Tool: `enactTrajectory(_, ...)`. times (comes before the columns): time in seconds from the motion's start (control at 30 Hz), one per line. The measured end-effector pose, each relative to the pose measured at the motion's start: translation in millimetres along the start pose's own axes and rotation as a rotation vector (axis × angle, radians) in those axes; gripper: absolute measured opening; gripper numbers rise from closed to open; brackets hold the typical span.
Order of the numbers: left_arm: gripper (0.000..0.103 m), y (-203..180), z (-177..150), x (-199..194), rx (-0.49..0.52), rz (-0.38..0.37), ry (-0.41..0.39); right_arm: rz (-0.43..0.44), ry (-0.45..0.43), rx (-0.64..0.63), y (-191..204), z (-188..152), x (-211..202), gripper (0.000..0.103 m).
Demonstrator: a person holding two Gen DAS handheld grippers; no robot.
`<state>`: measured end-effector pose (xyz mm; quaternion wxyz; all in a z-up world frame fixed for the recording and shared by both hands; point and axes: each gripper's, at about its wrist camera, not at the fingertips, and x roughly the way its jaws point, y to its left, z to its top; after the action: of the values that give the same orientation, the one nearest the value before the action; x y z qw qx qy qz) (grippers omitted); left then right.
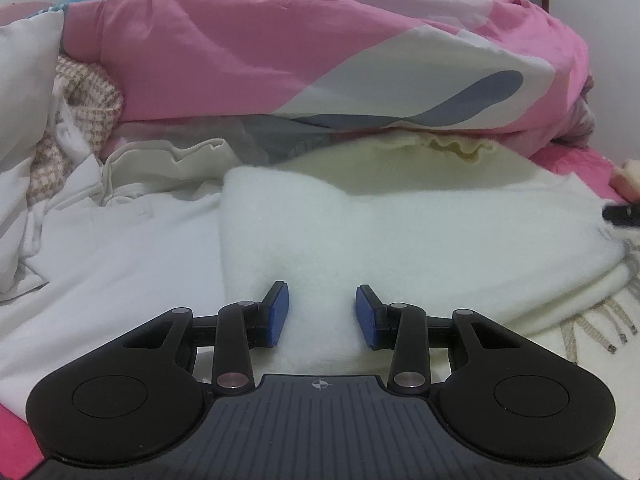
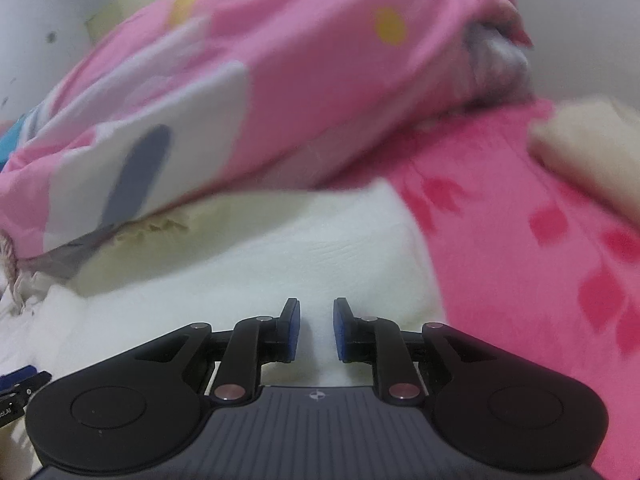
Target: Fold clothes
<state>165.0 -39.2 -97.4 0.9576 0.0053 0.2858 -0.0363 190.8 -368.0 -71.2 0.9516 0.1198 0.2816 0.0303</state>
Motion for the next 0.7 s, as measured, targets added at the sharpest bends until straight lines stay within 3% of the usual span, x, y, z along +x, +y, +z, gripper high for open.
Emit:
enactTrajectory(0.07,0.038,0,0,0,0.000,0.000,-0.001,-0.017,-0.025,-0.017,2,6,3,0.020)
enactTrajectory(0.17,0.039,-1,2,-1,0.005,0.004,-0.001,-0.109,-0.008,-0.068,-7,-4,26,0.022)
enactTrajectory(0.37,0.039,-2,5,-3,0.015,0.012,-0.001,-0.085,-0.025,-0.053,-16,-11,29,0.022)
enactTrajectory(0.57,0.051,-10,31,-22,0.032,0.013,-0.081,-0.075,-0.036,-0.042,-18,-13,28,0.022)
enactTrajectory(0.7,0.056,-17,53,-2,0.034,0.044,-0.059,-0.074,-0.038,-0.042,-18,-12,28,0.022)
